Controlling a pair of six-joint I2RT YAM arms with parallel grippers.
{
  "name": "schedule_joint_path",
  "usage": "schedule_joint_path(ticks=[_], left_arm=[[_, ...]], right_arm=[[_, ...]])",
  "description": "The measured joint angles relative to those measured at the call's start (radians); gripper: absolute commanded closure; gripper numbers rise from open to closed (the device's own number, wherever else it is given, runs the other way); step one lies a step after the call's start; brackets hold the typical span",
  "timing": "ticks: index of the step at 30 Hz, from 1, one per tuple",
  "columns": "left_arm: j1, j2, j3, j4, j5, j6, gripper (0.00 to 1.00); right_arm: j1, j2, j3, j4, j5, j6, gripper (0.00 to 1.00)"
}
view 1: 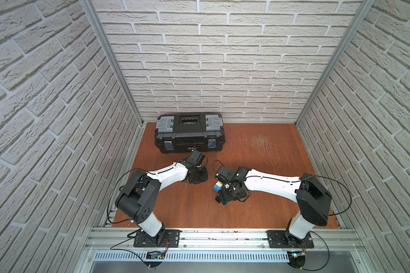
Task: Assemble the number 4 with lego
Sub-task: Adjust the lego brick at the center of the board.
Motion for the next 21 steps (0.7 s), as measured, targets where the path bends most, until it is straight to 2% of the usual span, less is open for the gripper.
schedule_joint_path(ticks=[21], left_arm=[[-0.082, 0.032, -0.006, 0.028, 0.004, -0.018, 0.73]], right_arm=[[-0.045, 0.04, -0.017, -0.022, 0.07, 0.021, 0.24]])
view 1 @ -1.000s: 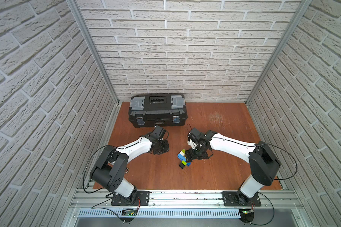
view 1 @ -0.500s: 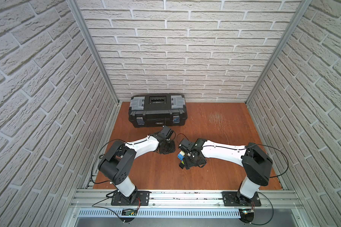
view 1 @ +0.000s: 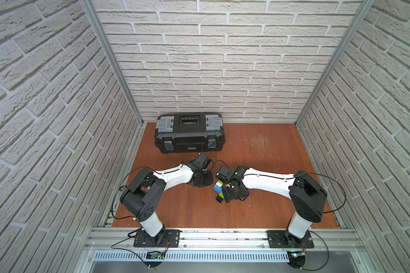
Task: Assemble the number 4 with lego
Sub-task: Adjust the lego brick at the center of the board.
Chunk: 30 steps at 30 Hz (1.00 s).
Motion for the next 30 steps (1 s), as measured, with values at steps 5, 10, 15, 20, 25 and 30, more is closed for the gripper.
schedule_joint_path(ticks=[5, 10, 15, 20, 25, 30], left_arm=[[-0.019, 0.0, -0.019, 0.003, 0.0, -0.01, 0.73], [-0.039, -0.007, -0.028, 0.006, -0.003, -0.02, 0.74], [-0.05, -0.009, -0.032, 0.012, -0.004, -0.027, 0.74], [-0.056, -0.01, -0.032, 0.012, -0.004, -0.028, 0.74], [-0.061, -0.01, -0.033, 0.012, -0.004, -0.028, 0.74], [-0.079, -0.013, -0.035, 0.011, -0.005, -0.028, 0.74]], right_arm=[[-0.024, 0.0, -0.021, -0.001, 0.002, -0.003, 0.24], [-0.041, 0.0, -0.024, 0.0, 0.002, -0.006, 0.25], [-0.059, -0.013, -0.042, 0.001, 0.001, -0.007, 0.25], [-0.074, -0.027, -0.045, 0.001, 0.001, -0.007, 0.25], [-0.085, -0.034, -0.045, 0.002, 0.002, -0.007, 0.25], [-0.1, -0.041, -0.051, 0.011, 0.0, -0.007, 0.25]])
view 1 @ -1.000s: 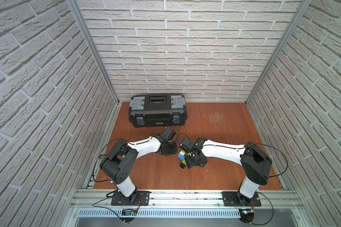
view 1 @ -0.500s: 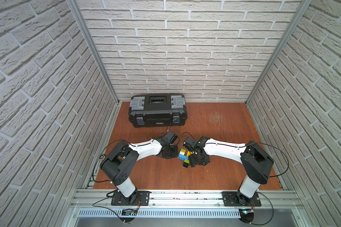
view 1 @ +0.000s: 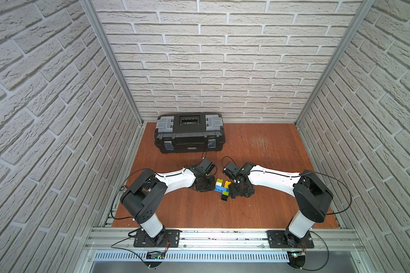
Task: Assemble the number 4 with lego
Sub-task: Adjust the lego brick at the center of the board.
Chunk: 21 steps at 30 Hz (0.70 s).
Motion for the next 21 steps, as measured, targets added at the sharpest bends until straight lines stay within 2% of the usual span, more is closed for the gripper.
schedule_joint_path(ticks=[21], left_arm=[[-0.021, -0.006, -0.009, 0.003, -0.001, 0.0, 0.74]], right_arm=[[-0.05, -0.012, -0.003, 0.038, -0.011, -0.018, 0.26]])
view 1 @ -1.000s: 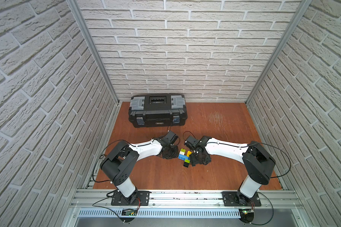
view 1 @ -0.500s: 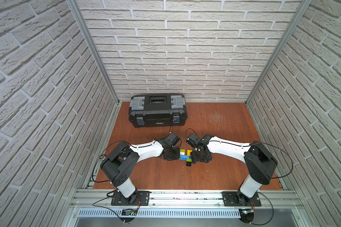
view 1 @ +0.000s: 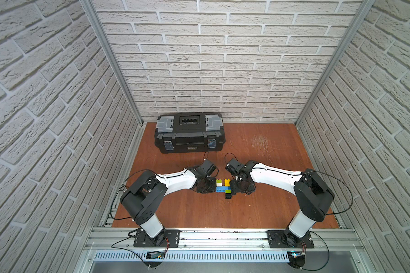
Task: Assemble the number 4 with lego
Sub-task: Adjust the lego brick at the center of the board, then reset both arms
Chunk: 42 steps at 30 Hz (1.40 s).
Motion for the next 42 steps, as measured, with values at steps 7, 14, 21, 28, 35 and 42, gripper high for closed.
schedule_joint_path(ticks=[7, 14, 21, 28, 35, 42], left_arm=[[0.0, -0.037, 0.006, -0.049, -0.029, 0.008, 0.76], [0.011, -0.259, 0.161, -0.253, -0.276, 0.094, 0.6], [0.129, -0.483, 0.276, -0.231, -0.53, 0.25, 0.47], [0.315, -0.444, 0.267, -0.201, -0.623, 0.359, 0.19], [0.486, -0.284, 0.211, -0.148, -0.668, 0.467, 0.02], [0.621, -0.256, 0.034, 0.113, -0.748, 0.589, 0.02]], right_arm=[[0.0, -0.215, 0.011, -0.064, 0.062, -0.013, 0.26], [-0.001, -0.527, 0.156, -0.123, 0.317, -0.051, 0.23], [-0.002, -0.851, 0.024, -0.008, 0.583, -0.124, 0.19], [-0.008, -1.055, -0.379, 0.154, 0.743, -0.227, 0.06], [-0.169, -0.936, -0.437, 0.253, 0.74, -0.266, 0.04], [-0.478, -0.827, -0.537, 0.439, 0.703, -0.253, 0.03]])
